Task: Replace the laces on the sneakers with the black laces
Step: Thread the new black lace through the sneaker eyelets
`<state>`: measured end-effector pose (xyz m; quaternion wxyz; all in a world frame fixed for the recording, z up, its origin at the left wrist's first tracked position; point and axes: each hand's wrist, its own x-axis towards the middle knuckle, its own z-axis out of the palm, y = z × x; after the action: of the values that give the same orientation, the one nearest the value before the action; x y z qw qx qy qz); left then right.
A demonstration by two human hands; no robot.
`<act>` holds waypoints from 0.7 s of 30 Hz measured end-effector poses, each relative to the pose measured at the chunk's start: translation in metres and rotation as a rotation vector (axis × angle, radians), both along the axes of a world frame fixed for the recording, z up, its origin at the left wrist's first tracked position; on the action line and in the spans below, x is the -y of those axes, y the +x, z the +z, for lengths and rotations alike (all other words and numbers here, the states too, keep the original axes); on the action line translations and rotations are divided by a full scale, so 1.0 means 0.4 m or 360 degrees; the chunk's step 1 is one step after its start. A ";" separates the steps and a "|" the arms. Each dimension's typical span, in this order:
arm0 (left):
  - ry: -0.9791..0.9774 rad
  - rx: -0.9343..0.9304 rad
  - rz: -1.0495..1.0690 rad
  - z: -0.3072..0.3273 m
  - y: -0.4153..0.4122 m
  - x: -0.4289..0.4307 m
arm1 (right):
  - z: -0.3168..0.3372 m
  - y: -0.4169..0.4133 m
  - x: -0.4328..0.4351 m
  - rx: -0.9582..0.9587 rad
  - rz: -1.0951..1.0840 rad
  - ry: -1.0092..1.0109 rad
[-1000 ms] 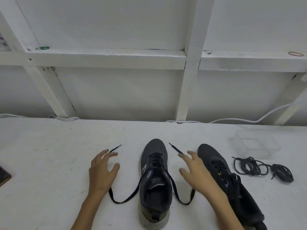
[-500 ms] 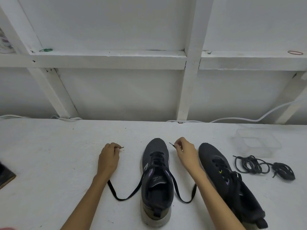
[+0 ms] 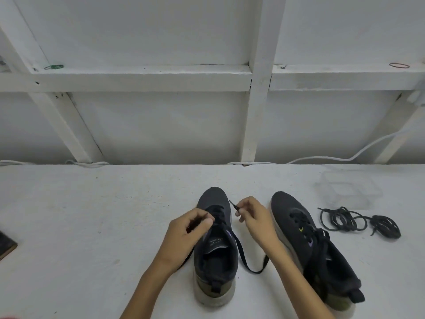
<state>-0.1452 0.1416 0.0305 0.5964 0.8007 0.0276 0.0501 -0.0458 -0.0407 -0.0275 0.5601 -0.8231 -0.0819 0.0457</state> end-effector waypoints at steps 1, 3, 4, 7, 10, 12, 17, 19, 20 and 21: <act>0.0070 0.0008 -0.0015 -0.004 -0.006 0.001 | 0.024 -0.024 0.007 -0.0017 0.0032 0.0156; 0.0311 0.0017 0.0014 -0.018 -0.015 0.003 | 0.064 -0.072 0.026 -0.0035 0.0132 0.0270; 0.0446 0.0022 0.0035 -0.024 -0.018 0.008 | 0.076 -0.093 0.036 -0.0065 0.0177 0.0296; 0.0657 0.0016 0.0063 -0.035 -0.020 0.027 | 0.079 -0.138 0.056 -0.0159 0.0258 0.0280; 0.0696 -0.0003 0.0109 -0.041 -0.013 0.044 | 0.053 -0.149 0.067 -0.0037 0.0220 0.0100; 0.0696 0.0004 0.0136 -0.040 -0.010 0.051 | 0.046 -0.147 0.074 0.0042 0.0188 0.0037; 0.0674 -0.0002 0.0168 -0.037 -0.004 0.058 | 0.060 -0.133 0.061 0.0249 0.0213 -0.0147; 0.0638 -0.0006 0.0173 -0.037 -0.002 0.058 | 0.067 -0.125 0.056 0.0333 0.0258 -0.0300; 0.0621 -0.0007 0.0171 -0.038 -0.002 0.058 | 0.072 -0.122 0.056 0.0388 0.0292 -0.0383; 0.0606 -0.0004 0.0167 -0.039 -0.001 0.058 | 0.078 -0.120 0.056 0.0450 0.0331 -0.0464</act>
<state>-0.1458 0.1183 0.0150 0.4308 0.8965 0.0601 0.0844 -0.0937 -0.0631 0.0037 0.4105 -0.8807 -0.2365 -0.0014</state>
